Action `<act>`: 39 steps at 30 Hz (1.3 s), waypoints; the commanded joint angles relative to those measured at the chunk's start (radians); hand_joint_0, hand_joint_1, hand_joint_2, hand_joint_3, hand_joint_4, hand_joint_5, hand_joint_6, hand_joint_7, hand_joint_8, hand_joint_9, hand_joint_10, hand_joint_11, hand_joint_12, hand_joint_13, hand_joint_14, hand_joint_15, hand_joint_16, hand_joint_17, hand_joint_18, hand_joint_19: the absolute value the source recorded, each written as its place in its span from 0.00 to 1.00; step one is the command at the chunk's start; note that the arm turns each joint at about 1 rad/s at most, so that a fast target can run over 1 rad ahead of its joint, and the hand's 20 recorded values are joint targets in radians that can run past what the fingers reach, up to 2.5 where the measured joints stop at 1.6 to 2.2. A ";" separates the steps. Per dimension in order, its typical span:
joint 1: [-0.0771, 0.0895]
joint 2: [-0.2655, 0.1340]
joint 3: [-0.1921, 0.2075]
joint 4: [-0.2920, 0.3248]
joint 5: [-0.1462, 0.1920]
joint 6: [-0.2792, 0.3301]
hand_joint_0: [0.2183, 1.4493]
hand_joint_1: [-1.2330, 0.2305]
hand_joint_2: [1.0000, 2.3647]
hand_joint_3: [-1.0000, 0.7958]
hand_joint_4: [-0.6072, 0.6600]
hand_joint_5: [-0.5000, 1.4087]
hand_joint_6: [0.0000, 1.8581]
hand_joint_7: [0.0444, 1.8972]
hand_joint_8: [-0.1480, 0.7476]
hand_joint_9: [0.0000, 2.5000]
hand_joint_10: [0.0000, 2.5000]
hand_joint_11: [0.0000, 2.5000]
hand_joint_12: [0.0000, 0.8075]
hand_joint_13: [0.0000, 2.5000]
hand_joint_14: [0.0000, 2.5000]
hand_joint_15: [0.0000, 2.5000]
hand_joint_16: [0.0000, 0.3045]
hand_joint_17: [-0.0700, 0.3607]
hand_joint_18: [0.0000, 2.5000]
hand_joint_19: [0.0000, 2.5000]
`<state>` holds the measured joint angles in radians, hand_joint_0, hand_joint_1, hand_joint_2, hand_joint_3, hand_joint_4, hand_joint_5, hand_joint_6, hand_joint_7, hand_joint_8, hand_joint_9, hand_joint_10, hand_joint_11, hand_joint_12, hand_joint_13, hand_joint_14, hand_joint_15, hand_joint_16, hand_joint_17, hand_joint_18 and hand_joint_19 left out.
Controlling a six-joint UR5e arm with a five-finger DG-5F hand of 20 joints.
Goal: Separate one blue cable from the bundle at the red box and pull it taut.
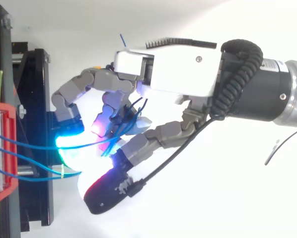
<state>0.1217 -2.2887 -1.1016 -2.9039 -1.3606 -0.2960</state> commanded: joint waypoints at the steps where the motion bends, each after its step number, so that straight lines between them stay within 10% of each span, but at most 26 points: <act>1: -0.001 0.000 0.000 0.000 0.000 0.000 0.40 0.15 0.00 0.28 0.48 0.18 0.46 0.66 0.46 0.47 0.01 0.68 0.44 0.34 0.41 0.71 0.14 0.39 0.38 0.59; 19: -0.004 0.000 0.002 0.000 0.000 0.003 0.26 0.39 0.00 0.28 0.51 0.18 0.44 0.61 0.48 0.50 0.01 0.67 0.46 0.34 0.49 0.66 0.14 0.39 0.40 0.60; 39: -0.004 0.000 0.002 -0.005 0.000 -0.009 0.50 0.17 0.00 0.28 0.44 0.17 0.47 0.66 0.45 0.46 0.01 0.68 0.43 0.34 0.39 0.72 0.15 0.39 0.37 0.56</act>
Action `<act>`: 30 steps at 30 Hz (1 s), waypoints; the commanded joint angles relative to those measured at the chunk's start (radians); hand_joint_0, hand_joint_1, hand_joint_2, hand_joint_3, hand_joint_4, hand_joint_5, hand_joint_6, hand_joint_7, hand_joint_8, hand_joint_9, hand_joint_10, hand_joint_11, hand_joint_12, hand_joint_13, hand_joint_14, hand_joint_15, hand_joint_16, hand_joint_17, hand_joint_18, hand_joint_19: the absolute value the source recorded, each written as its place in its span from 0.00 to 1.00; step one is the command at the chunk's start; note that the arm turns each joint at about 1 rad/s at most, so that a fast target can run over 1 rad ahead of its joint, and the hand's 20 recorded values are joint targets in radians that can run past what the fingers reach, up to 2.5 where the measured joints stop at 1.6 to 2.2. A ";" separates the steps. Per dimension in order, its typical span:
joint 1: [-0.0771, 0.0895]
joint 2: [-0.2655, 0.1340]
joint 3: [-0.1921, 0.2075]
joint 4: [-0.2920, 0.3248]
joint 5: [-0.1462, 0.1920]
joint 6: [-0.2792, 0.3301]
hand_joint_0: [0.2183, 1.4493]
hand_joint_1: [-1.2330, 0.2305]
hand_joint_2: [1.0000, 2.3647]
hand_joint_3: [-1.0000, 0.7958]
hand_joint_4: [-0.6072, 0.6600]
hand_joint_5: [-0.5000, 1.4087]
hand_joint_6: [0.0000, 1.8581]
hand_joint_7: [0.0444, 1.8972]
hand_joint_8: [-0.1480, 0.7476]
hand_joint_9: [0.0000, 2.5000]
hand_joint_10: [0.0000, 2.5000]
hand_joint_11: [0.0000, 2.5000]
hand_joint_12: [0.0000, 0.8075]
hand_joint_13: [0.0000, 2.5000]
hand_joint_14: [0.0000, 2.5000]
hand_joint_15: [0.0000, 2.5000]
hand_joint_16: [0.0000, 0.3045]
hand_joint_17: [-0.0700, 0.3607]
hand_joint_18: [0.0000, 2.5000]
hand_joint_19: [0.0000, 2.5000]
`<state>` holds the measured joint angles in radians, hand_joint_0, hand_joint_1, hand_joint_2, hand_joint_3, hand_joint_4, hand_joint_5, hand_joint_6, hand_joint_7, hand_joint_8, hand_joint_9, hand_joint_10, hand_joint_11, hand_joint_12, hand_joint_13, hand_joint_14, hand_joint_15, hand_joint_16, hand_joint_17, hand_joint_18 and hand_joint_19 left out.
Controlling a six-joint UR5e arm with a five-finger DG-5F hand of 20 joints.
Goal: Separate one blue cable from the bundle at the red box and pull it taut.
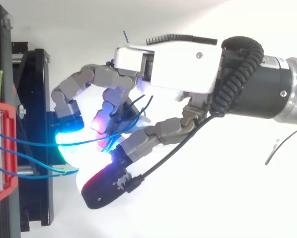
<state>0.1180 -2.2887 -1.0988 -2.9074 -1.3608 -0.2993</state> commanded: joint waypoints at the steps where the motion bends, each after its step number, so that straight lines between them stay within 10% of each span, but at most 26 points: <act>1: 0.000 0.000 -0.001 -0.001 0.000 -0.007 0.50 0.18 0.00 0.28 0.43 0.17 0.47 0.65 0.44 0.46 0.01 0.68 0.43 0.34 0.38 0.73 0.15 0.39 0.37 0.55; 17: 0.000 0.000 -0.001 0.001 0.000 -0.035 0.22 0.28 0.00 0.28 0.51 0.18 0.45 0.59 0.50 0.48 0.00 0.67 0.50 0.33 0.46 0.65 0.17 0.43 0.40 0.55; 24: 0.000 0.000 -0.001 -0.001 -0.001 -0.035 0.27 0.42 0.00 0.28 0.47 0.18 0.44 0.61 0.47 0.49 0.01 0.66 0.46 0.33 0.45 0.67 0.14 0.39 0.38 0.57; 30: 0.000 0.000 -0.003 -0.003 0.000 -0.035 0.36 0.31 0.00 0.31 0.46 0.19 0.45 0.64 0.46 0.51 0.01 0.68 0.44 0.35 0.41 0.69 0.13 0.37 0.38 0.57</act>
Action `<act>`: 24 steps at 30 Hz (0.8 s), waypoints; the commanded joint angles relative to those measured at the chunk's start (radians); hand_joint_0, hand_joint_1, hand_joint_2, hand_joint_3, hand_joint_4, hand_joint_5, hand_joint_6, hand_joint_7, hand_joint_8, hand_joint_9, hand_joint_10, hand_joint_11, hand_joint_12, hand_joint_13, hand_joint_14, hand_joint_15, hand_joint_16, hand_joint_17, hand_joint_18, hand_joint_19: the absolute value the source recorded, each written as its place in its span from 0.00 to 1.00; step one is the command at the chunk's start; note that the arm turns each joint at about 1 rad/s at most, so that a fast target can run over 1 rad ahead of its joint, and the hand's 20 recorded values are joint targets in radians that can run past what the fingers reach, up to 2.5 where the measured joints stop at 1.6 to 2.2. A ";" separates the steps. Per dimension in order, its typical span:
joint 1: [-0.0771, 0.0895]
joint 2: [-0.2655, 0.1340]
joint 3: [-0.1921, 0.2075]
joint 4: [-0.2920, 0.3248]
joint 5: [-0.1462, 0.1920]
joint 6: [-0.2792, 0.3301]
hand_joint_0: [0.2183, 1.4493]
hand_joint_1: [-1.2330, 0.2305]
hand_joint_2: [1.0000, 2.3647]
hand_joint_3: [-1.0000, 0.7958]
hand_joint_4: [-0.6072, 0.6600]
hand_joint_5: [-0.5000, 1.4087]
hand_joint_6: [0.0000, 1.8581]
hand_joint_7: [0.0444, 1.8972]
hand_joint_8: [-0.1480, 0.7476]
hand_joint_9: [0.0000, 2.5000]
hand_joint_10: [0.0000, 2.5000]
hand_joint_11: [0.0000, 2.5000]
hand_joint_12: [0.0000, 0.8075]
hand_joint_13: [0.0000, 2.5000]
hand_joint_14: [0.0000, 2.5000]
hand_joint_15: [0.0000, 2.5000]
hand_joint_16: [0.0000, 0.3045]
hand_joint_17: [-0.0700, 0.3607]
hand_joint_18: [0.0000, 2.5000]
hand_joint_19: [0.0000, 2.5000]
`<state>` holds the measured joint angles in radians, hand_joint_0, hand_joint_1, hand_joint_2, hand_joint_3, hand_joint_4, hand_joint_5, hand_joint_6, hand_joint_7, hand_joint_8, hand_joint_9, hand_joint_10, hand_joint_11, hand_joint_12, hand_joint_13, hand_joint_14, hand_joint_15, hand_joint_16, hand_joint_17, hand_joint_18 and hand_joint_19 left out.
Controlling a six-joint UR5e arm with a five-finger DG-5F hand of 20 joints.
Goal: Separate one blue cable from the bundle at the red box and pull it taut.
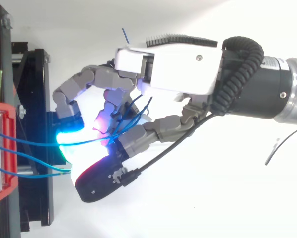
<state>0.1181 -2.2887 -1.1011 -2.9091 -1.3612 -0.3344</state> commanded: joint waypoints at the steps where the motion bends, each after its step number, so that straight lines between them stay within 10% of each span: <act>1: 0.000 0.000 0.000 -0.001 0.001 0.002 0.37 0.28 0.01 0.33 0.47 0.19 0.45 0.66 0.46 0.51 0.01 0.68 0.45 0.35 0.41 0.69 0.13 0.37 0.38 0.58; 24: -0.009 0.000 -0.002 -0.005 -0.001 0.002 0.48 0.15 0.00 0.28 0.48 0.13 0.47 0.60 0.42 0.40 0.00 0.69 0.45 0.35 0.26 0.74 0.16 0.42 0.36 0.50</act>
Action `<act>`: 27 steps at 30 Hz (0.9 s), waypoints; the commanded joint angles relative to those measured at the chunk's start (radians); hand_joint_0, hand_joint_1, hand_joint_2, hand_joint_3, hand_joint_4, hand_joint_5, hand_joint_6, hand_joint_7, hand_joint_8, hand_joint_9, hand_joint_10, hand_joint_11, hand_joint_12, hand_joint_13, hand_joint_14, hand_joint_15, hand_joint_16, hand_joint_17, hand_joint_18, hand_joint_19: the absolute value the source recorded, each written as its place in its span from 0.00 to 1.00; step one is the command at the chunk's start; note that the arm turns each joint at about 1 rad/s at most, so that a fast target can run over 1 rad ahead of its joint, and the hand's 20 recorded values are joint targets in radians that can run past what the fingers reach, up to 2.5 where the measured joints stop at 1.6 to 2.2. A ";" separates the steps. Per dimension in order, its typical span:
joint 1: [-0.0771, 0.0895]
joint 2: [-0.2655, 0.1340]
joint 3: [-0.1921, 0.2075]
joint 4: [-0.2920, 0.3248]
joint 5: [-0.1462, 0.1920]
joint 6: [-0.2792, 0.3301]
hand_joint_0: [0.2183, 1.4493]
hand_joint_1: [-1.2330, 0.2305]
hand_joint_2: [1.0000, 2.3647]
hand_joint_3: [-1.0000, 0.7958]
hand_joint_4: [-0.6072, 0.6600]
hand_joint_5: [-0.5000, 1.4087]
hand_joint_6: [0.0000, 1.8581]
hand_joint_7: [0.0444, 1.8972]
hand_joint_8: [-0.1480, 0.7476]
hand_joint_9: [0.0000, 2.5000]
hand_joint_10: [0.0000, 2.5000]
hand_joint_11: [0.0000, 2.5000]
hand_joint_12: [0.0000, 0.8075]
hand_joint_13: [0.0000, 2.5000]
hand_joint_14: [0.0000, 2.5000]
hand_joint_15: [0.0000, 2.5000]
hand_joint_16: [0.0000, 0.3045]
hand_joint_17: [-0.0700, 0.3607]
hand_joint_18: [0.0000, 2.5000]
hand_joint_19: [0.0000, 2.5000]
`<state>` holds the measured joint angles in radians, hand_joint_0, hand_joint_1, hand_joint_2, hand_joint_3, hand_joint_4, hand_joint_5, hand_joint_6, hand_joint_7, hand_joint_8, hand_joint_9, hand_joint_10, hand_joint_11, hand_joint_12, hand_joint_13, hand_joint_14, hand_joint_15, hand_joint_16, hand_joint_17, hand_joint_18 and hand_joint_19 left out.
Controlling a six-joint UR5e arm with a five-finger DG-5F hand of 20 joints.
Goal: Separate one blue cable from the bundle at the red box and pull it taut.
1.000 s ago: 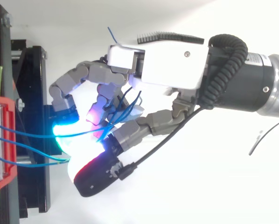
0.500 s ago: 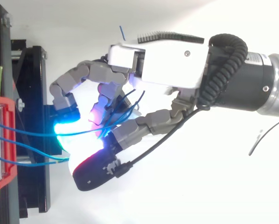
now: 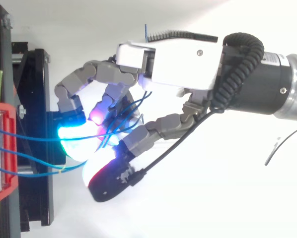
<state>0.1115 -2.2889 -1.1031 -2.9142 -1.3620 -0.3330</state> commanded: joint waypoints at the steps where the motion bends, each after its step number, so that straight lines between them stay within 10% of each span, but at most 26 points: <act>1: -0.001 0.000 -0.001 0.000 0.000 0.000 0.47 0.15 0.00 0.28 0.48 0.13 0.47 0.60 0.42 0.39 0.00 0.69 0.45 0.35 0.25 0.74 0.16 0.42 0.36 0.50; 14: -0.003 0.000 -0.001 0.000 0.000 0.000 0.21 0.35 0.00 0.28 0.54 0.17 0.45 0.56 0.51 0.49 0.00 0.68 0.51 0.37 0.33 0.65 0.18 0.45 0.38 0.52; 21: -0.003 0.000 -0.001 0.001 0.000 0.000 0.23 0.56 0.00 0.28 0.54 0.18 0.42 0.56 0.49 0.52 0.00 0.67 0.50 0.39 0.31 0.64 0.17 0.43 0.39 0.55; 27: -0.003 0.000 -0.001 0.004 0.001 -0.001 0.32 0.55 0.00 0.28 0.52 0.18 0.41 0.59 0.45 0.53 0.01 0.67 0.45 0.40 0.24 0.69 0.14 0.39 0.39 0.56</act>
<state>0.1089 -2.2888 -1.1042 -2.9110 -1.3613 -0.3335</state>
